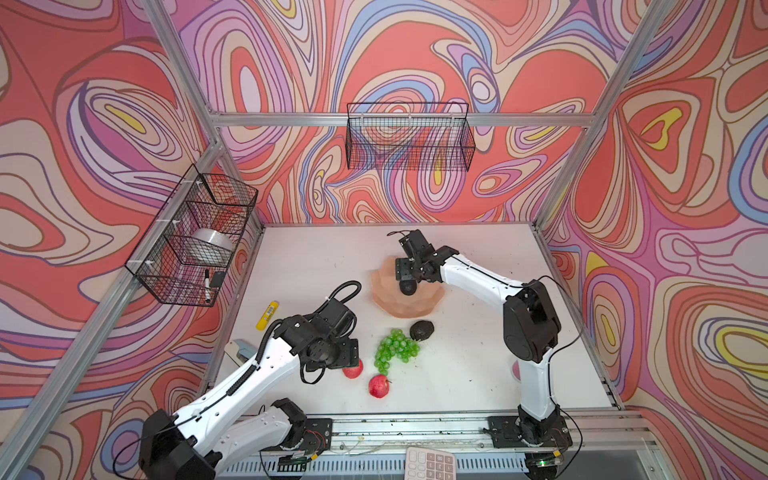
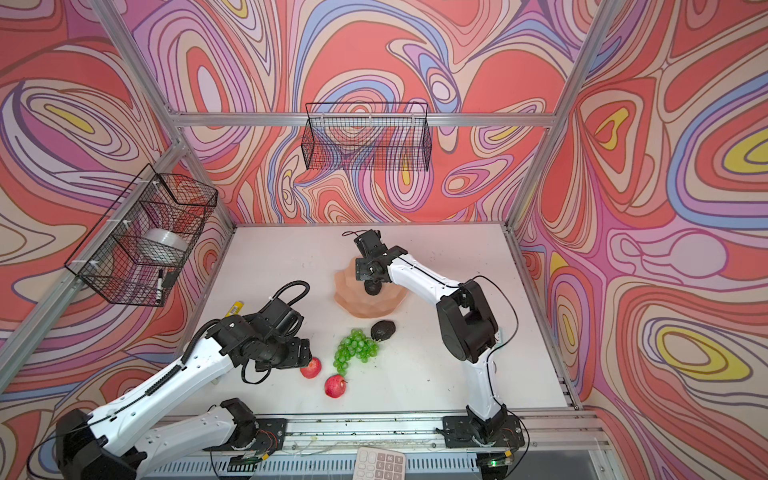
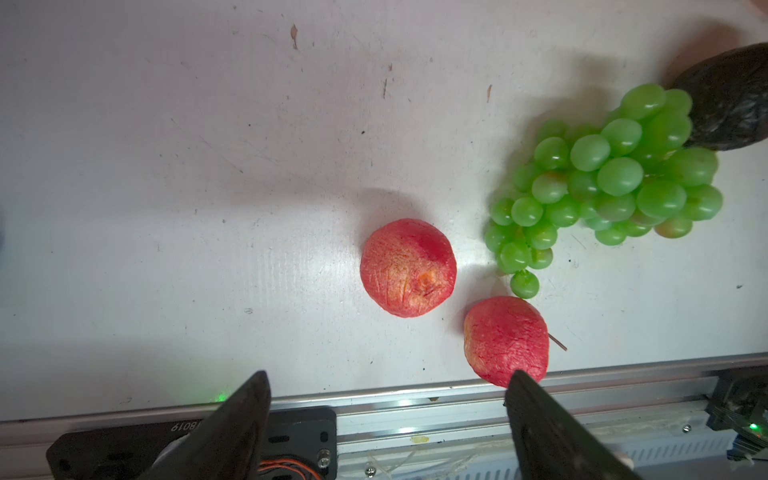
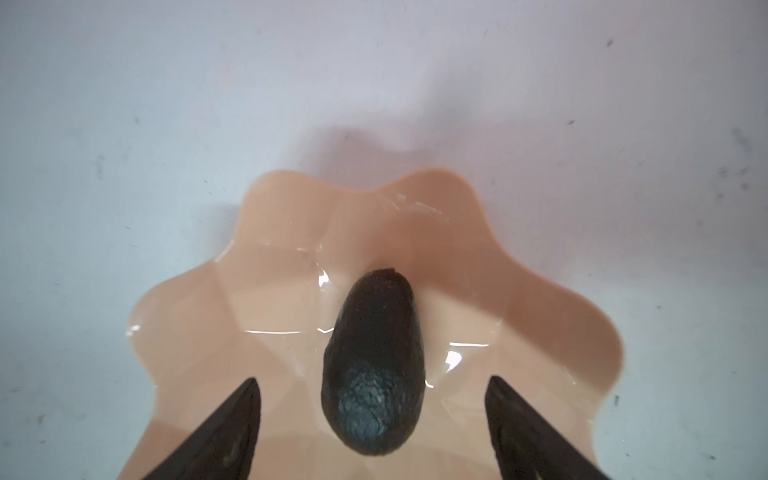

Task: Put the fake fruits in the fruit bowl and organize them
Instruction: 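Carry avocado into peach bowl with right gripper while left grasps red apple, then lift apple toward bowl with left gripper while right moves to wrinkled avocado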

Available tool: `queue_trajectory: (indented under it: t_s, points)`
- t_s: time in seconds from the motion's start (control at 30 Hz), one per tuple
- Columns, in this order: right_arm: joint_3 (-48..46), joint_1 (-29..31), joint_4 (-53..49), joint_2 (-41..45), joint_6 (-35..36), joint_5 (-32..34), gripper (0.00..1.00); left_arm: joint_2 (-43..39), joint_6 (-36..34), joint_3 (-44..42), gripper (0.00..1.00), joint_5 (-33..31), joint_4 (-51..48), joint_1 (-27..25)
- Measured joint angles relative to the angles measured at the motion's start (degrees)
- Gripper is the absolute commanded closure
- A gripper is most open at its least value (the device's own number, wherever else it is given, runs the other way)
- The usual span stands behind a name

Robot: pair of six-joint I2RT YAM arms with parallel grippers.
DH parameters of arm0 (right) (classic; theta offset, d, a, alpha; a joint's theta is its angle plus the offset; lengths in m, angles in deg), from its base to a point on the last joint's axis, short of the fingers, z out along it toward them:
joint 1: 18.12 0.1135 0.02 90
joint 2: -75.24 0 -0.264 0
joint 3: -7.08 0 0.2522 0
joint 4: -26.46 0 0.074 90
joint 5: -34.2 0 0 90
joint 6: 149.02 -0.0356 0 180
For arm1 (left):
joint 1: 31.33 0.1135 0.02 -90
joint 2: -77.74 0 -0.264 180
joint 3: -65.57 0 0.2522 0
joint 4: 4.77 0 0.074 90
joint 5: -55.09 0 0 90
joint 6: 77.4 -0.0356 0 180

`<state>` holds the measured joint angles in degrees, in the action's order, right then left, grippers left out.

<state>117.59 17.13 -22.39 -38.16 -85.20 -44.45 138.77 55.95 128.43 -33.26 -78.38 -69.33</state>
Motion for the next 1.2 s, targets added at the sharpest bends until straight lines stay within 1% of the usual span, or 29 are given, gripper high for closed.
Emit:
queue_trajectory:
  t_s: [0.17, 0.27, 0.4, 0.53, 0.77, 0.9, 0.97, 1.1, 1.2]
  points:
    - [-3.9, -0.5, 1.2, 12.2, -0.1, 1.7, 0.09, 3.9, 0.5, -1.0, 0.15, -0.2, 3.7, -0.3]
    - [-7.9, -0.7, 2.3, 18.6, -0.5, 2.7, 0.09, 6.8, 0.6, -2.4, 0.16, -0.4, 5.8, -0.4]
    - [-12.5, -0.8, 2.5, 23.2, -1.1, 4.0, 0.08, 10.9, 0.8, -4.0, 0.19, -0.9, 8.0, -0.6]
    - [-15.1, -0.8, 2.5, 24.4, -1.7, 4.8, 0.08, 13.7, 1.1, -5.4, 0.24, -1.5, 10.6, -0.7]
    - [-16.4, -0.8, 2.5, 25.8, -2.0, 5.6, 0.08, 18.7, 1.5, -5.7, 0.43, -1.7, 15.2, -0.7]
    - [-16.5, -0.8, 2.5, 26.7, -2.0, 5.9, 0.08, 18.9, 1.7, -5.7, 0.54, -1.7, 15.2, -0.7]
    - [-16.6, -0.8, 2.6, 26.8, -2.0, 6.0, 0.08, 18.5, 1.7, -5.7, 0.62, -2.0, 15.1, -0.7]
    - [-17.4, -0.9, 2.5, 26.9, -2.0, 6.2, 0.08, 16.7, 1.7, -5.5, 0.65, -3.3, 14.3, -0.7]
    - [-18.2, -0.9, 2.1, 26.9, -2.0, 6.2, 0.08, 13.9, 0.9, -2.6, 0.65, -4.5, 11.5, -0.7]
